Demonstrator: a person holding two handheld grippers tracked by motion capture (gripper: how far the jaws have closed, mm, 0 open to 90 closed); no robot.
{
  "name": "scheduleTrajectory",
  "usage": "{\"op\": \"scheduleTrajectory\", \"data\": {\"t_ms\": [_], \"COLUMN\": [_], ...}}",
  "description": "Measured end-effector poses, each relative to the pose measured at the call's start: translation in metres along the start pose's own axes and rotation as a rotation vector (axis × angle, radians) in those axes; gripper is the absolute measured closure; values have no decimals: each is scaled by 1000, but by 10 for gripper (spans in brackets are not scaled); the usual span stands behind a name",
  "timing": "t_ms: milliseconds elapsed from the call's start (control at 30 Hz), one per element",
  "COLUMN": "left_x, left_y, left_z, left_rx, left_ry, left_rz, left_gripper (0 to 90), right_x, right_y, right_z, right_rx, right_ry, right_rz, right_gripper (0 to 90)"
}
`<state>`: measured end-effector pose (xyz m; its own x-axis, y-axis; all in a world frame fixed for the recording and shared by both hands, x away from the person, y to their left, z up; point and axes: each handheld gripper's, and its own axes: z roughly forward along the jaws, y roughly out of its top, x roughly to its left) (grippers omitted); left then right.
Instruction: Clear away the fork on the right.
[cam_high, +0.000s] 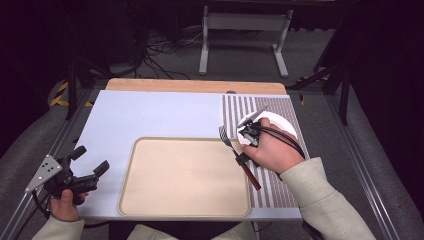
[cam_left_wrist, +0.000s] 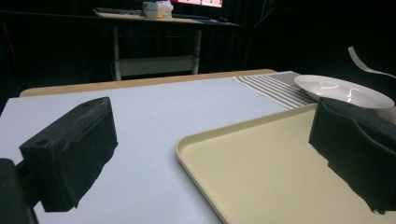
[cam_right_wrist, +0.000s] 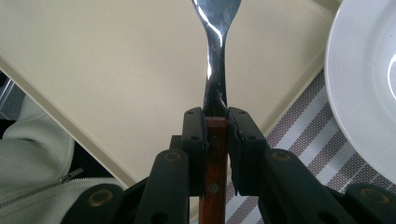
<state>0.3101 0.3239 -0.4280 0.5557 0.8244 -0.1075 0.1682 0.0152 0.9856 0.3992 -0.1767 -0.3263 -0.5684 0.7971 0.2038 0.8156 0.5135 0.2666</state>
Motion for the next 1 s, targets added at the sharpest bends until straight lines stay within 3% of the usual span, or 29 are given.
{"op": "scheduleTrajectory", "data": {"t_ms": [400, 667, 1000], "left_x": [1, 1, 2], "left_y": [0, 0, 0], "left_z": [0, 0, 0], "left_rx": [0, -2, 0], "left_ry": [-3, -3, -2], "left_rz": [1, 0, -1], "left_gripper": [14, 14, 14], "right_x": [11, 17, 20], "right_y": [11, 17, 21], "right_z": [17, 30, 52], "right_rx": [16, 26, 77], "right_ry": [-6, -24, -53], "right_rz": [91, 110, 142], "right_gripper": [773, 774, 774]}}
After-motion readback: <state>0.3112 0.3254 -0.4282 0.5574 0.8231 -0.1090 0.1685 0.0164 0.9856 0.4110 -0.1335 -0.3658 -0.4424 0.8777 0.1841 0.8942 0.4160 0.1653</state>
